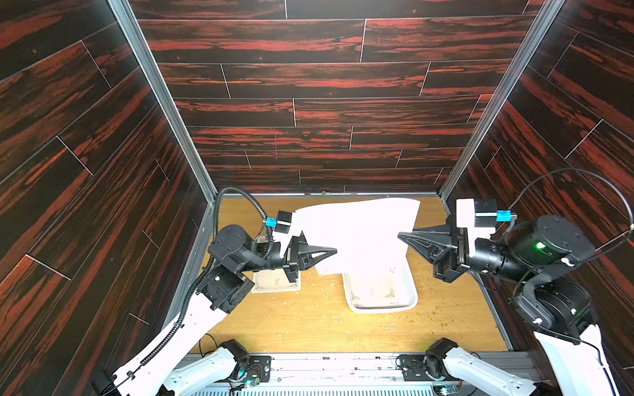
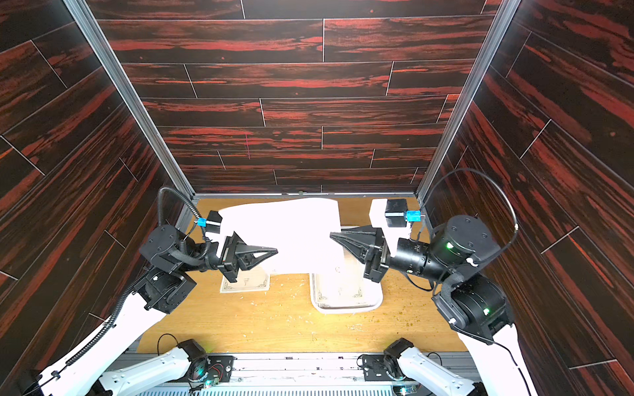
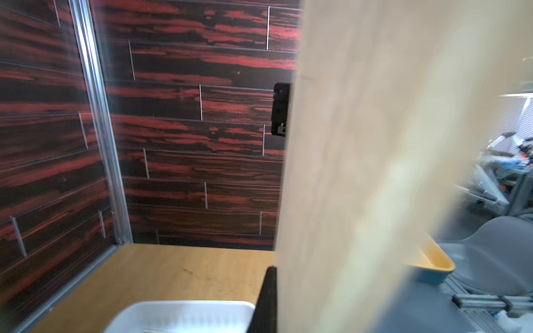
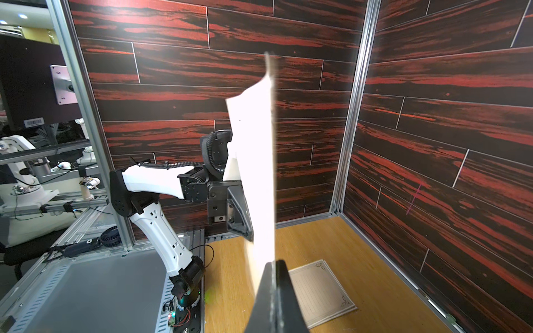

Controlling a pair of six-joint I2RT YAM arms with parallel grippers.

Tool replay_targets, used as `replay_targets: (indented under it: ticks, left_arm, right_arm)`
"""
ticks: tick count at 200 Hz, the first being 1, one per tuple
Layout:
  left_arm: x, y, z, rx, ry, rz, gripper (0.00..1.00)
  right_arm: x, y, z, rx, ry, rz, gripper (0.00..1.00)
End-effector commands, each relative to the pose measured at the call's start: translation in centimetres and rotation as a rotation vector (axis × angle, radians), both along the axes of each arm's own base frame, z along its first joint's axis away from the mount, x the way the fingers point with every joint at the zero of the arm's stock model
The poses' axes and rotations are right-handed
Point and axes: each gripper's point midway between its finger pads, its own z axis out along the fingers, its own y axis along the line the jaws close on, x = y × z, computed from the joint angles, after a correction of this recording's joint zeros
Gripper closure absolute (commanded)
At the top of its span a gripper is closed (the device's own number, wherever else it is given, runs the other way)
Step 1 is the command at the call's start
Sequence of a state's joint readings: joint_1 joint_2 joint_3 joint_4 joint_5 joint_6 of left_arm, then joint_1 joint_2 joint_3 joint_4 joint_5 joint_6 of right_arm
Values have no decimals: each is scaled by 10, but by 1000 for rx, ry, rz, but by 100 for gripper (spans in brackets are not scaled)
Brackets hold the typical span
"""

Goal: Take out the stationery paper from the storage box
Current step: Pick up the stationery paper from the storage box.

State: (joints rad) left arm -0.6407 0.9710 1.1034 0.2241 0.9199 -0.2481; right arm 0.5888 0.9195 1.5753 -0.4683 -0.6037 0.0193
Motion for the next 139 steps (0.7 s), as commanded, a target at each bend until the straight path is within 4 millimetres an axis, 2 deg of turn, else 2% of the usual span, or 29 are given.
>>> replay_targets:
  ticks: [1,36,48,69,84,108,139]
  left_arm:
    - [-4,4,12,-32,-22,3,100]
    - [3,6,13,-62,-11,45,100]
    - [8,5,3,-7,-6,78,100]
    - [17,7,-13,103,-11,138,100]
    - [22,14,-21,174,-16,182,100]
    - [31,30,-29,236,-18,253,100]
    - [41,50,-30,249,-18,343,100]
  right_arm:
    - [0,4,3,19,-4,24,100]
    - [15,1,-2,16,9,-42,99]
    - [20,-1,-3,8,14,-75,86]
    - [26,-4,-6,-15,9,-122,47]
    - [33,-6,-6,-27,-3,-156,34]
    - [46,-7,0,-42,-17,-215,30]
    - [51,-5,5,-50,-29,-218,29]
